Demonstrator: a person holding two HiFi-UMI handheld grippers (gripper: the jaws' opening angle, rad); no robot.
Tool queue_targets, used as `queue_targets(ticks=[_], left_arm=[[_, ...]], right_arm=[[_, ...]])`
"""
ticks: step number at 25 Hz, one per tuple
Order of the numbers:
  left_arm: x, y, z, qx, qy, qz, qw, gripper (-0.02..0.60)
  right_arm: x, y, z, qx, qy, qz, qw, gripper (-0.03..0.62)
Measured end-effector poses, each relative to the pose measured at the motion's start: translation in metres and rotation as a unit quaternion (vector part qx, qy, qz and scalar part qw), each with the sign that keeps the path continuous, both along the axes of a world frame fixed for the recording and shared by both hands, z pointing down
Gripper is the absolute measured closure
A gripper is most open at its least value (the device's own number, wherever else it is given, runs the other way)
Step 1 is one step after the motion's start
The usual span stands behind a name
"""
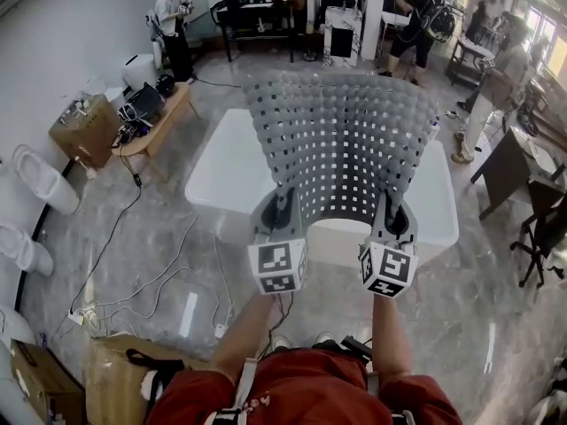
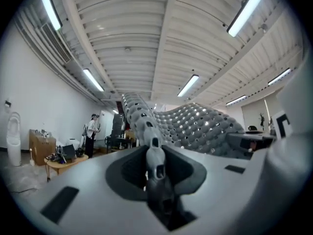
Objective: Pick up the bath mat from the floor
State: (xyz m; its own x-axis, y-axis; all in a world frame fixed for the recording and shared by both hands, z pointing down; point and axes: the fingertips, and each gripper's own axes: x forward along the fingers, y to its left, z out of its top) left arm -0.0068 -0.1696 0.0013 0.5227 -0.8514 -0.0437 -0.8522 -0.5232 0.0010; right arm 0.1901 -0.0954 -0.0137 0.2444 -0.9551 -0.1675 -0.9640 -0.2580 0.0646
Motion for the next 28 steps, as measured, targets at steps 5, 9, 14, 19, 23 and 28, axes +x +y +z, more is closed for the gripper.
queue_targets(ticks=[5, 9, 14, 19, 23, 28], left_arm=[[0.007, 0.015, -0.039, 0.052, 0.018, 0.010, 0.9984, 0.494], [0.011, 0.024, -0.068, 0.089, 0.032, 0.013, 0.9954, 0.494], [0.009, 0.034, -0.104, 0.143, 0.051, 0.015, 0.9883, 0.494], [0.001, 0.048, -0.127, 0.184, 0.074, 0.014, 0.9801, 0.494], [-0.001, 0.061, -0.136, 0.204, 0.089, 0.028, 0.9745, 0.494], [0.015, 0.068, -0.136, 0.205, 0.091, 0.036, 0.9740, 0.494]], right_arm=[[0.007, 0.020, -0.038, 0.049, 0.024, 0.011, 0.998, 0.545], [0.014, 0.035, -0.067, 0.088, 0.039, 0.021, 0.995, 0.545], [0.014, 0.052, -0.103, 0.137, 0.067, 0.035, 0.988, 0.545], [0.005, 0.068, -0.125, 0.172, 0.092, 0.046, 0.980, 0.545], [0.001, 0.079, -0.129, 0.183, 0.093, 0.055, 0.977, 0.545], [0.018, 0.089, -0.126, 0.178, 0.092, 0.068, 0.977, 0.545]])
